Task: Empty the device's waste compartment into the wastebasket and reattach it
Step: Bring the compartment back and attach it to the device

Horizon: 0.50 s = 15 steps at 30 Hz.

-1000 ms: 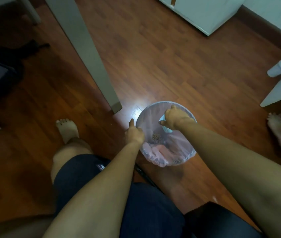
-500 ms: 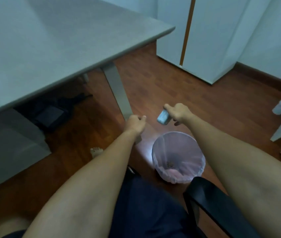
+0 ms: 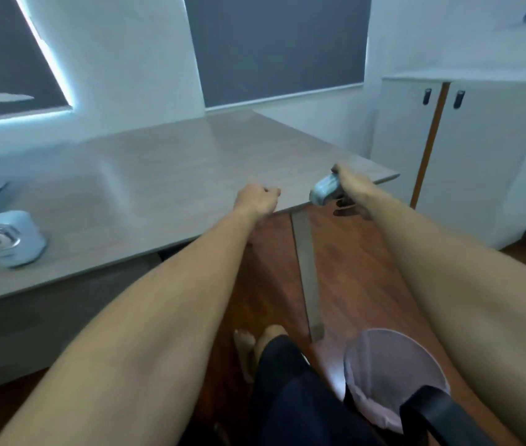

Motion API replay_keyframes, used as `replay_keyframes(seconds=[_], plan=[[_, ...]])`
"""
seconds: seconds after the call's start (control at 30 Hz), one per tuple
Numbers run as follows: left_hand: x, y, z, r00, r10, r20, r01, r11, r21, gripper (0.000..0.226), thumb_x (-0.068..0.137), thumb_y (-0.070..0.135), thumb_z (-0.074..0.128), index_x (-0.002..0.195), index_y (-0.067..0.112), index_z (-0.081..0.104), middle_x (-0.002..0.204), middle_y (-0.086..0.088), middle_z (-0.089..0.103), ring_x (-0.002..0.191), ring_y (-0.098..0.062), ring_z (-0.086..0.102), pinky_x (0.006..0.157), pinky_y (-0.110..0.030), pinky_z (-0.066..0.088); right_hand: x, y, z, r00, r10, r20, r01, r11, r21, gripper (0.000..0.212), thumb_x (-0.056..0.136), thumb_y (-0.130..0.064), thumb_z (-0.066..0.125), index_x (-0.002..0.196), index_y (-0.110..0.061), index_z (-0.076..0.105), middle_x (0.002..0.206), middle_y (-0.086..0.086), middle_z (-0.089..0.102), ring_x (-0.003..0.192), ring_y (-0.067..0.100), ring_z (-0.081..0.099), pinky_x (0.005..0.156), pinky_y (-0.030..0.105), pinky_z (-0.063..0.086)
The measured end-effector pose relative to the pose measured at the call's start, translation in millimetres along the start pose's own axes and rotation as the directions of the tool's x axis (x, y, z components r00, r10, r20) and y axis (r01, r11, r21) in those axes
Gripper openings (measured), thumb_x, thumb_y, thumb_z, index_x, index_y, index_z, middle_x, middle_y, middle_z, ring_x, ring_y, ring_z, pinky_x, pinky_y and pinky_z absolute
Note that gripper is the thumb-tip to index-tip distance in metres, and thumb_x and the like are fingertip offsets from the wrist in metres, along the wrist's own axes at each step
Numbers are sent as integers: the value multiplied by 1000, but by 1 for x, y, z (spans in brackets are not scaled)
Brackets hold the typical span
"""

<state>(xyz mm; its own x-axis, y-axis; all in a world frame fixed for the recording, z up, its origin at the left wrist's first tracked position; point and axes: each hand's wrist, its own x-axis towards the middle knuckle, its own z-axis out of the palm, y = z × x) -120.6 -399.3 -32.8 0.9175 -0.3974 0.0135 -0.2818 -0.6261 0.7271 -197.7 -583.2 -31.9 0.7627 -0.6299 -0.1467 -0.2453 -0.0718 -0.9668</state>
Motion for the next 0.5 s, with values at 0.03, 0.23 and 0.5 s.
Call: replay_keyframes(seconds=[0.03, 0.23, 0.5], plan=[[-4, -2, -20, 999, -6, -32, 5, 1000, -25, 48, 90, 38, 48, 106, -1, 70, 115, -18, 70, 104, -38, 67, 85, -46, 59, -5, -14, 12, 999, -31, 16, 31, 1000, -1, 31, 83, -46, 51, 78, -16, 57, 91, 15, 60, 73, 28, 58, 77, 49, 57], [-26, -33, -113, 974, -60, -219, 50, 997, -50, 37, 92, 33, 48, 91, 2, 68, 97, -15, 70, 96, -38, 68, 78, -47, 60, -24, -62, 91, 981, -73, 178, 72, 997, 12, 38, 81, -45, 50, 100, -12, 57, 88, 10, 58, 66, 23, 55, 60, 34, 55], [-56, -118, -200, 868, -214, -448, 245, 969, 13, 36, 91, 36, 49, 88, 6, 68, 93, -18, 69, 91, -36, 69, 77, -31, 51, -51, -81, 215, 906, -95, 413, 109, 994, -10, 31, 84, -43, 51, 93, -13, 57, 87, 9, 57, 71, 23, 56, 70, 39, 57]])
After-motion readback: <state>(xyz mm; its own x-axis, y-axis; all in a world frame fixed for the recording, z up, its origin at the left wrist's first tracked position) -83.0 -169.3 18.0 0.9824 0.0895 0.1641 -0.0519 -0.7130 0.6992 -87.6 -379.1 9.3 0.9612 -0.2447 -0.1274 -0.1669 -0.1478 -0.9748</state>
